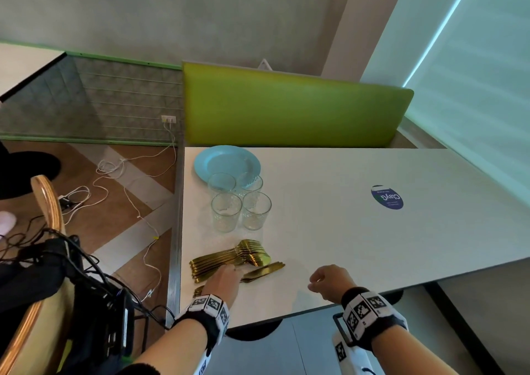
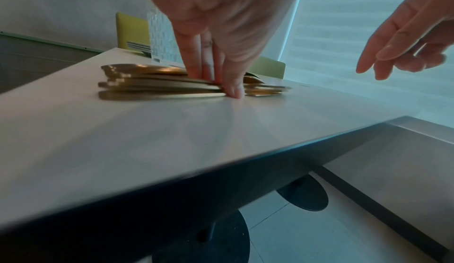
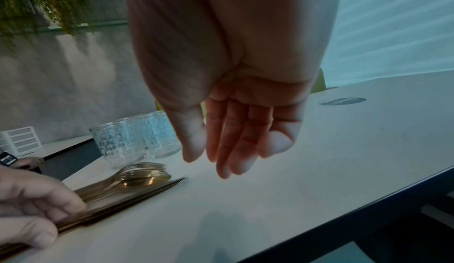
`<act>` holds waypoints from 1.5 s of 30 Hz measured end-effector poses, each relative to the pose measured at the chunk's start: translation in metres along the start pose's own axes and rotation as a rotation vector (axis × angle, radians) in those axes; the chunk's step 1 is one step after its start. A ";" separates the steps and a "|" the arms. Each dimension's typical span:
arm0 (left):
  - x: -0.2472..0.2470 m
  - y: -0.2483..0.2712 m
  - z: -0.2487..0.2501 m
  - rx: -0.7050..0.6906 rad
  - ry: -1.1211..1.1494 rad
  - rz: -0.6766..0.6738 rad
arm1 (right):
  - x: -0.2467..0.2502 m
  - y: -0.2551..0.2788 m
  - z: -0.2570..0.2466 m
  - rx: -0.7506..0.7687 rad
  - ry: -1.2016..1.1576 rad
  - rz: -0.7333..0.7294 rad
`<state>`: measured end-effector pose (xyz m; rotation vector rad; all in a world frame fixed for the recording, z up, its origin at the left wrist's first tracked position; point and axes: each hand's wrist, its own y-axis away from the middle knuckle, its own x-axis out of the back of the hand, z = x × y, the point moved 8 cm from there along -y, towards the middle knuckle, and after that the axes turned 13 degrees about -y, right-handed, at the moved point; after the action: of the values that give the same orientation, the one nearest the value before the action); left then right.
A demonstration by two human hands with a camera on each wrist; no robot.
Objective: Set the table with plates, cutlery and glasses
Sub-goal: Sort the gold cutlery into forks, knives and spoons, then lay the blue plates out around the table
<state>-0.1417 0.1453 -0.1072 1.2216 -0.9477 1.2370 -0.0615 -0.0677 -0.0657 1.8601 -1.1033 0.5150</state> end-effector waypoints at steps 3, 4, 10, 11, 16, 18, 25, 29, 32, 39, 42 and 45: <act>0.002 -0.002 -0.004 0.024 -0.067 0.000 | -0.001 -0.001 -0.001 -0.005 0.004 -0.003; 0.002 -0.003 -0.004 0.026 -0.089 -0.016 | -0.002 -0.001 -0.001 -0.005 0.005 -0.004; -0.001 -0.004 -0.004 0.017 -0.162 0.029 | -0.006 -0.001 -0.009 -0.006 0.007 -0.015; 0.004 -0.003 -0.005 0.019 -0.160 0.048 | -0.006 -0.001 -0.012 -0.005 0.010 -0.013; 0.023 -0.001 0.003 -0.038 -0.139 0.087 | -0.002 -0.002 -0.029 0.022 0.034 0.010; 0.039 -0.003 0.009 -0.088 -0.118 0.121 | 0.000 -0.002 -0.038 0.037 0.049 0.016; 0.124 -0.014 0.002 -0.094 0.050 0.472 | 0.021 -0.009 -0.072 0.092 0.035 0.061; 0.172 -0.046 -0.022 0.055 0.218 0.475 | 0.037 -0.029 -0.088 0.109 0.031 0.066; 0.208 -0.072 -0.049 0.147 0.326 0.555 | 0.049 -0.053 -0.101 0.111 0.047 0.055; 0.242 -0.162 -0.143 0.386 0.429 0.419 | 0.087 -0.135 -0.159 0.166 0.155 -0.008; 0.227 -0.202 -0.182 0.452 0.309 0.197 | 0.098 -0.174 -0.185 0.163 0.189 -0.049; 0.199 -0.223 -0.207 0.497 0.142 -0.034 | 0.100 -0.211 -0.205 0.173 0.240 -0.085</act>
<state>0.0839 0.3981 0.0238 1.4985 -0.5242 1.5656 0.1871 0.1033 0.0103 1.9247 -0.8390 0.7829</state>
